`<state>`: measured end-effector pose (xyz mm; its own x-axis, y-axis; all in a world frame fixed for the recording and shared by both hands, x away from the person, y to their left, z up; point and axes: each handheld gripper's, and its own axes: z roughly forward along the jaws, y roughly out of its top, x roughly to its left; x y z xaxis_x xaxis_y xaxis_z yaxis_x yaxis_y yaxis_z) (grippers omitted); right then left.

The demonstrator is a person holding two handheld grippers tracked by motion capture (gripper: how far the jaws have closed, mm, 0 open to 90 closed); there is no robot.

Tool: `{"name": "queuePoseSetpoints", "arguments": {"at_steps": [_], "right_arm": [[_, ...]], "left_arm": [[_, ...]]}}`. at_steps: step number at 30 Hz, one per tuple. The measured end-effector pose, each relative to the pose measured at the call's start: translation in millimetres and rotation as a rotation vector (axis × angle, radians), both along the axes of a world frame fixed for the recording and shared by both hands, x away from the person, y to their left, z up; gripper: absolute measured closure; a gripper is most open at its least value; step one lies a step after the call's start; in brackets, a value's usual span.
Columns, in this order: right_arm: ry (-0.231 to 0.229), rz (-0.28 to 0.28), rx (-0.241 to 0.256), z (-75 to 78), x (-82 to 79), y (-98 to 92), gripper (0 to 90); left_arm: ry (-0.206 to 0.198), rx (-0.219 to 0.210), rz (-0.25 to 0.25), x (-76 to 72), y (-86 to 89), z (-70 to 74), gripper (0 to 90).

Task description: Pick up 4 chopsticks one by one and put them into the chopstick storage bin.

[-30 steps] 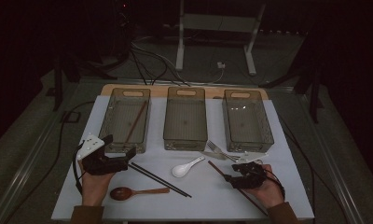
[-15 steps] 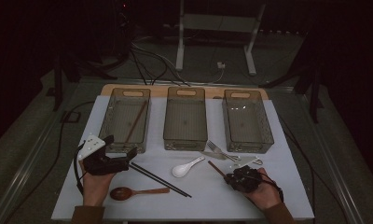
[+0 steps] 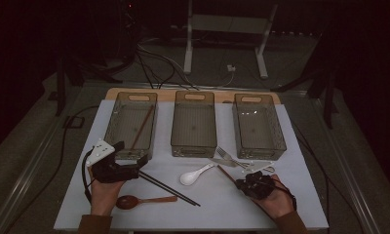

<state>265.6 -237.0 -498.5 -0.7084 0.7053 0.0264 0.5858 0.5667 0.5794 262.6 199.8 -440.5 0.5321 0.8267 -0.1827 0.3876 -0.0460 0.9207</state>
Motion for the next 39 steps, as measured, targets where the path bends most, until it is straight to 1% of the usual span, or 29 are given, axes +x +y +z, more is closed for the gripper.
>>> {"name": "queuePoseSetpoints", "arguments": {"at_steps": [6,14,18,21,24,26,27,28,29,30,31,32,33,35,36,37,38,39], "right_arm": [[-0.061,-0.022,0.098,16.3,2.9,0.5,84.5],[-0.157,-0.032,0.179,37.4,6.5,13.3,84.6],[-0.195,-0.038,0.222,46.1,7.2,20.9,84.6],[-0.223,-0.032,0.256,52.0,7.2,27.7,84.6],[-0.243,-0.023,0.289,57.2,6.9,34.7,84.7],[-0.257,-0.014,0.31,59.8,7.1,38.8,84.6],[-0.26,-0.009,0.321,61.0,7.2,40.8,84.7],[-0.263,-0.006,0.328,62.0,7.0,43.1,84.7],[-0.27,-0.004,0.333,62.6,6.7,45.7,84.6],[-0.272,0.003,0.34,63.3,6.5,48.0,84.7],[-0.28,0.01,0.346,64.2,5.7,52.9,84.6],[-0.28,0.01,0.346,64.2,5.7,52.9,84.6],[-0.282,0.015,0.353,64.7,5.5,55.1,84.6],[-0.288,0.023,0.362,65.8,4.7,59.5,84.6],[-0.29,0.025,0.368,66.3,4.5,61.5,84.6],[-0.295,0.035,0.376,67.1,3.9,65.0,84.6],[-0.295,0.035,0.376,67.1,3.9,65.0,84.6],[-0.295,0.034,0.379,67.5,3.5,66.8,84.6]], "left_arm": [[0.001,-0.016,-0.029,2.6,-10.7,3.1,0.8],[0.005,-0.031,-0.078,8.3,-30.7,7.4,0.9],[0.014,-0.051,-0.107,12.5,-43.1,10.3,1.3],[0.031,-0.067,-0.134,16.3,-54.3,12.1,4.8],[0.049,-0.101,-0.165,20.8,-67.0,13.5,8.4],[0.055,-0.116,-0.18,23.0,-76.6,14.4,13.5],[0.06,-0.122,-0.198,24.3,-81.3,14.7,16.9],[0.069,-0.127,-0.218,25.7,-86.0,14.9,17.3],[0.07,-0.133,-0.237,26.5,-90.7,15.0,20.7],[0.073,-0.141,-0.259,27.2,-95.2,15.2,26.6],[0.077,-0.149,-0.281,28.2,-99.2,15.4,35.8],[0.081,-0.161,-0.299,28.9,-103.3,15.4,35.8],[0.086,-0.165,-0.316,29.7,-106.9,15.5,41.2],[0.095,-0.184,-0.345,31.3,-114.0,15.0,49.4],[0.098,-0.19,-0.354,31.8,-116.9,14.8,52.5],[0.1,-0.196,-0.362,32.4,-119.4,14.6,57.7],[0.103,-0.21,-0.376,32.9,-121.6,14.4,57.7],[0.101,-0.214,-0.383,33.0,-123.6,14.2,60.0]]}}
